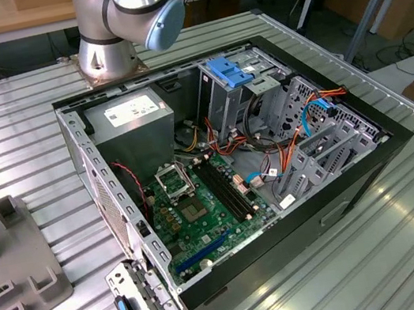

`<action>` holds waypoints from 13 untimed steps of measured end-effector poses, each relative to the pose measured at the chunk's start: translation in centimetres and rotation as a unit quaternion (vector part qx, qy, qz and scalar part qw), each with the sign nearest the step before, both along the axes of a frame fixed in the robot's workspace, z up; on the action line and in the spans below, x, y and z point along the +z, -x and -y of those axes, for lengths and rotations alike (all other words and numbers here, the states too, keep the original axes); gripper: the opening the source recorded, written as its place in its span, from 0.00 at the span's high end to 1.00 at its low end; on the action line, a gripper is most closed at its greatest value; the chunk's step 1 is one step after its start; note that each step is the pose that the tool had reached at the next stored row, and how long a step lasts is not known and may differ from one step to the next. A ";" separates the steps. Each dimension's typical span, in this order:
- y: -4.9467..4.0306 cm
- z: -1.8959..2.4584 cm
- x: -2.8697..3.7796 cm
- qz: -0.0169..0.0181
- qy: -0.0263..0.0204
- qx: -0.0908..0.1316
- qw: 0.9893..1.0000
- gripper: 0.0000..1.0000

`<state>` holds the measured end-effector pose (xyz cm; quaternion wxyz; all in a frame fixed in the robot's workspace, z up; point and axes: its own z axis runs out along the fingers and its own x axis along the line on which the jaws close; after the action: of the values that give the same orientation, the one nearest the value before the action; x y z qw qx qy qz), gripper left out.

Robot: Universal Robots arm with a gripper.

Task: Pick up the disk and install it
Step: 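Pick up the disk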

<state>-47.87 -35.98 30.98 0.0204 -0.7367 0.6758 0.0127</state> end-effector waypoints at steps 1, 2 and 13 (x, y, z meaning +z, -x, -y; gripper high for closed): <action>0.00 0.00 0.00 0.000 0.000 0.000 1.000 0.55; 0.01 0.00 0.00 0.000 0.000 0.000 1.000 0.55; 0.04 0.01 0.00 0.000 0.000 0.000 1.000 0.64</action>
<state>-47.91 -35.99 30.98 0.0204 -0.7367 0.6758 0.0128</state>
